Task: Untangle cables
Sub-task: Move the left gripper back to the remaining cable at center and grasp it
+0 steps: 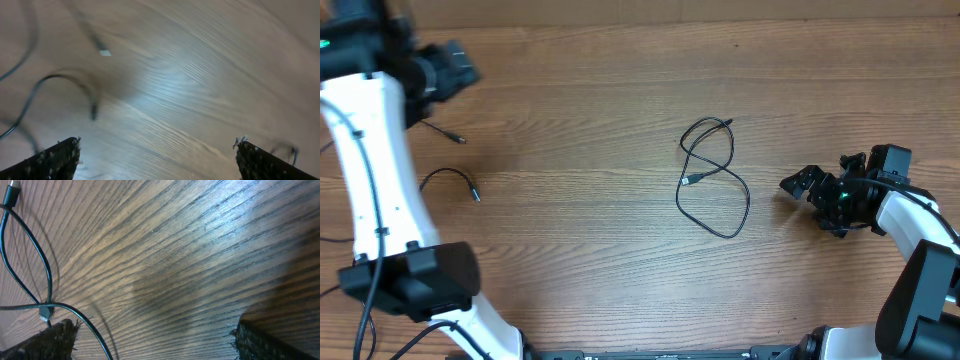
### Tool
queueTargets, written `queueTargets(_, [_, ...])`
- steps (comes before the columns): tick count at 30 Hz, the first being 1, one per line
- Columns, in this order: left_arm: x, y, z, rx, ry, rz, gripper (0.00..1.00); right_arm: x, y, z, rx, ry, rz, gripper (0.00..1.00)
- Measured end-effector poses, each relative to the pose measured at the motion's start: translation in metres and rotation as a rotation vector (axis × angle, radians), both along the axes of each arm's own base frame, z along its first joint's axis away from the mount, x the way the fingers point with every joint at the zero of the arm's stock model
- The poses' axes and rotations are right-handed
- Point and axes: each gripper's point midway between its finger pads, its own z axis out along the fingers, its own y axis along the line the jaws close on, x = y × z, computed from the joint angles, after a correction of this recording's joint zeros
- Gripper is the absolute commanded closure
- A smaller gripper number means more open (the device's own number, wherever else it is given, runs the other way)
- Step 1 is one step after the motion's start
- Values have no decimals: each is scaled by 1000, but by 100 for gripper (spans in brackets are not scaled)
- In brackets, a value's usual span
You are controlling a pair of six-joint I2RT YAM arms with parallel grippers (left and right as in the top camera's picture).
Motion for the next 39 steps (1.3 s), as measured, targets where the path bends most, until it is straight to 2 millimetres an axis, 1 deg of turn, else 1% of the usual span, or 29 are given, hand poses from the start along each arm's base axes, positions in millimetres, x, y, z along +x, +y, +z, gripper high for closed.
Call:
queueTargets(1, [5,-21,-1,4,-3,-62,0,0,0,0,0,0,0,0])
queueTargets(3, [11,-55,-6,4,1,-155,1,0,0,0,0,0,0,0])
queueTargets(6, [20,-108,-22,7,22,-284,0,0,0,0,0,0,0,0])
queueTargets(8, [28,-143,-43,8,48,-366,0,0,0,0,-1,0,0,0])
queueTargets(11, [35,-184,-74,9,88,-452,0,0,0,0,-1,0,0,0])
queueTargets(12, [38,-202,-87,8,100,-489,0,0,0,0,-1,-1,0,0])
queueTargets(14, [41,-233,-107,-5,110,-547,1,0,0,0,-1,-1,1,0])
queueTargets(15, [41,-247,-116,-13,114,-575,0,0,0,0,0,0,0,0])
queueTargets(17, [39,-289,-139,-49,116,-657,0,0,0,0,-1,0,0,0])
queueTargets(18, [37,-302,-146,-60,118,-681,1,0,0,0,-1,0,0,0])
queueTargets(19, [36,-318,-152,-73,109,-710,0,0,0,0,-1,0,0,0])
queueTargets(20, [33,-338,-162,-90,108,-740,0,0,0,0,-2,0,0,0])
queueTargets(22, [24,-363,-176,-110,122,-769,0,0,0,0,-1,0,0,0])
queueTargets(25, [14,-390,-195,-123,138,-797,0,0,0,0,-2,0,0,0])
queueTargets(27, [5,-409,-212,-124,153,-824,0,0,0,0,-2,1,0,0])
queueTargets(29, [-4,-419,-225,-114,176,-832,0,0,0,0,-2,1,0,0])
queueTargets(30, [-6,-421,-229,-96,183,-819,0,0,0,0,-2,1,0,0])
queueTargets(33, [-6,-420,-235,-51,182,-795,0,0,0,0,-2,1,0,0])
queueTargets(38, [-3,-408,-238,14,191,-747,0,0,0,0,-2,1,0,0])
queueTargets(39, [-3,-403,-239,36,199,-736,5,0,0,0,-2,2,0,0])
